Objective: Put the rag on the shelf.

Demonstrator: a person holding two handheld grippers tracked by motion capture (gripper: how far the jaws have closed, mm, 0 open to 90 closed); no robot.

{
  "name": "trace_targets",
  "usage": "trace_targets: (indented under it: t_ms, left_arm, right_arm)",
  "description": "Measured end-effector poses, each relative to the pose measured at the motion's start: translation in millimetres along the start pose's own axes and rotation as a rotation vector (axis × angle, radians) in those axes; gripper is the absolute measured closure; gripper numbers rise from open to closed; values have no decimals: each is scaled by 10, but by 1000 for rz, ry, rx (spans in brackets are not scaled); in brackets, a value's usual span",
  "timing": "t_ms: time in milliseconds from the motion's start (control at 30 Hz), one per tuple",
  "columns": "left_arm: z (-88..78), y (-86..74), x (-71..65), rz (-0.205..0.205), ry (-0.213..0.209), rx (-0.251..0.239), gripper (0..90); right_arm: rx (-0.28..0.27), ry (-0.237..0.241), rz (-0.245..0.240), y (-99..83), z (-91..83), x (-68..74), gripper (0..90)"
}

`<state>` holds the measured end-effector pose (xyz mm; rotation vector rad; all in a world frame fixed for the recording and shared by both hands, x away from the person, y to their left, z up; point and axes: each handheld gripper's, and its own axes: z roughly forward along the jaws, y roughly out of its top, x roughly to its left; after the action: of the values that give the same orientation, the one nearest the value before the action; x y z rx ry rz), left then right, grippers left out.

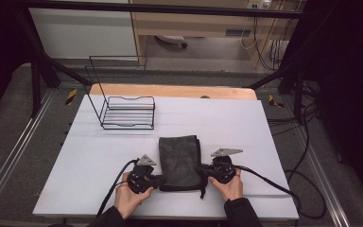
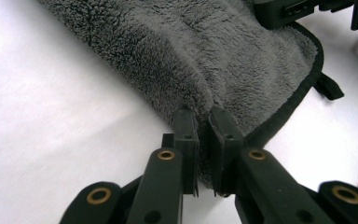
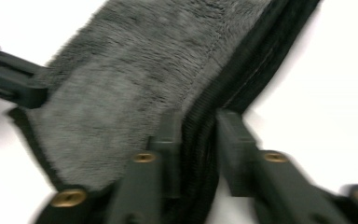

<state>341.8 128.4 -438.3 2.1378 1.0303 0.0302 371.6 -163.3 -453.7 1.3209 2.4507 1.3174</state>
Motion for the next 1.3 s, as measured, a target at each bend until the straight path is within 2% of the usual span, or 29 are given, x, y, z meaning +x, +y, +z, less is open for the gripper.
trace_targets:
  t_ms: [133,233,300,367,500,533,567,633,667,733,767,800,833,867,900,967,1067,1100,1300]
  left_arm:
    - [-171,-85,20,11,7,12,833]
    - [-248,-164,44,2,-15,2,832]
    - [-244,-173,45,1,-18,-1,826]
    - [-187,-164,51,25,-12,10,806]
    - [-219,-166,65,42,-11,0,695]
    - [-244,-159,76,45,-5,-14,695]
    - [-306,-129,117,52,19,-52,616]
    - [-332,-109,145,54,27,-67,519]
    - [-369,-58,213,46,48,-76,483]
    - [-383,-30,252,44,55,-79,397]
    - [-401,32,328,35,58,-85,362]
    - [-401,32,328,35,58,-85,331]
    - [-408,107,393,34,82,-83,296]
    - [-408,107,393,34,82,-83,274]
    - [-400,185,458,41,104,-84,241]
    - [-393,223,490,39,111,-84,188]
    - [-341,339,599,26,130,-91,165]
    - [-341,339,599,26,130,-91,159]
    - [-260,479,780,-36,160,-127,160]
  right_arm:
    - [9,26,-27,-9,34,158,789]
    - [15,39,-42,-22,80,255,787]
    - [10,36,-34,-28,86,260,776]
    - [6,14,-45,-31,82,250,748]
    - [-13,-4,-64,-33,39,224,618]
    - [-13,-4,-64,-33,39,224,618]
    - [-41,-10,-93,-21,0,199,531]
    - [-73,-8,-91,-10,-42,150,444]
    - [-84,-6,-85,-8,-64,124,399]
    - [-105,-20,-90,-2,-100,75,321]
    - [-112,-22,-89,-1,-121,60,284]
    - [-112,-22,-89,-1,-121,60,284]
    - [-125,-27,-91,1,-147,30,214]
    - [-125,-27,-91,1,-147,30,214]
    - [-126,-26,-99,4,-160,1,163]
    - [-122,-26,-96,0,-165,-16,122]
    - [-116,-28,-94,-1,-162,-23,74]
    - [-116,-28,-94,-1,-162,-23,74]
    - [-100,-37,-101,0,-177,-27,39]
